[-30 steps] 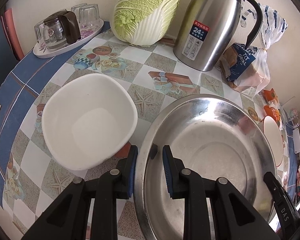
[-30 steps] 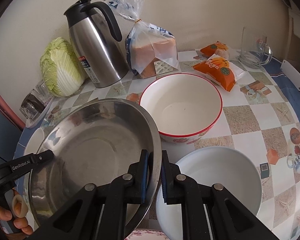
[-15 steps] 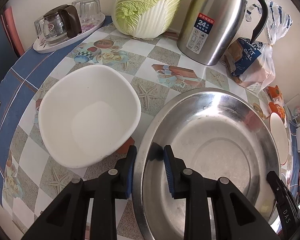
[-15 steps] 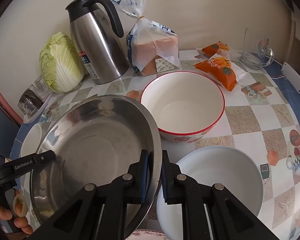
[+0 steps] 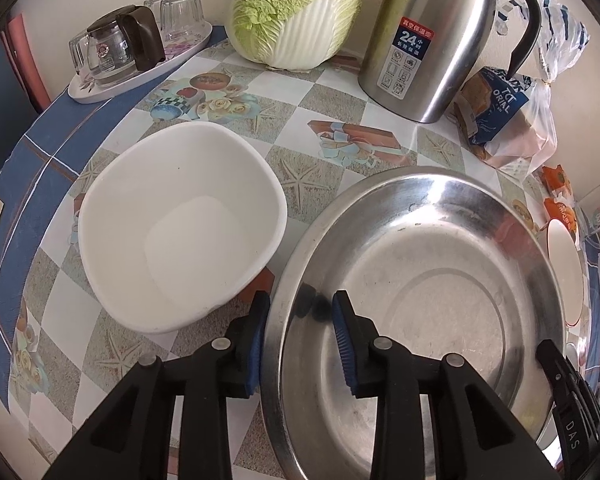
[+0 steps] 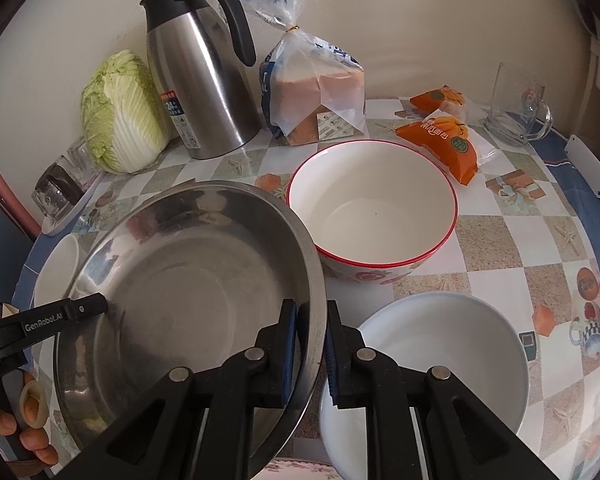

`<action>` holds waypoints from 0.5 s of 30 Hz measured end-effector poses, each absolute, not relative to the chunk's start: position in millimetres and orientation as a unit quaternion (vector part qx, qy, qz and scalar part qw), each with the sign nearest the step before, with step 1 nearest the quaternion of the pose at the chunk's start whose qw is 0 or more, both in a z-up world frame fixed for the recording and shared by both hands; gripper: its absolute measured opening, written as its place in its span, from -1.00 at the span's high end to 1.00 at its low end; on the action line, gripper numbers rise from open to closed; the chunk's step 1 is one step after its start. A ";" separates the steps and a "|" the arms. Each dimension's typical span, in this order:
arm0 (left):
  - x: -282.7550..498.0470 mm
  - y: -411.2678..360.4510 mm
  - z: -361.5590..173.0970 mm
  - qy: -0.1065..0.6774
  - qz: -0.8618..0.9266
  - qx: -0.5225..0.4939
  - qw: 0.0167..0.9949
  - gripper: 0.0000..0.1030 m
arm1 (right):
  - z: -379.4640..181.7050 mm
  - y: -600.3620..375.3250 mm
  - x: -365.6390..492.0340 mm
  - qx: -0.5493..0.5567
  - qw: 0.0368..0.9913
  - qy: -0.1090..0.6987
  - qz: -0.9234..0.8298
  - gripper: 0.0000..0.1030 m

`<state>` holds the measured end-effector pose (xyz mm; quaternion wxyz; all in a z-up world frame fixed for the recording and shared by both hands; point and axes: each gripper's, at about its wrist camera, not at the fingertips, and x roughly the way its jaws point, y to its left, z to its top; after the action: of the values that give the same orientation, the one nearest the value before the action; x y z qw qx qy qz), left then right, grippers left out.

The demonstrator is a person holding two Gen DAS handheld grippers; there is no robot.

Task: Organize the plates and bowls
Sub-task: 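Lower the steel basin onto the table and open both tools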

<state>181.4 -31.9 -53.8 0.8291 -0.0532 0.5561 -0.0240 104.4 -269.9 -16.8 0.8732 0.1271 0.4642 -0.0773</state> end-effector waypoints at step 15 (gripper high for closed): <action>171.3 -36.5 -20.0 0.528 -0.036 -0.037 0.848 0.12 | -3.7 -269.6 99.3 0.108 0.879 0.458 -0.083 0.70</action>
<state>171.3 -36.5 -20.0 0.8479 -0.0370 0.5277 -0.0364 99.3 -269.6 -3.7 0.8787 0.1078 0.4576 -0.0826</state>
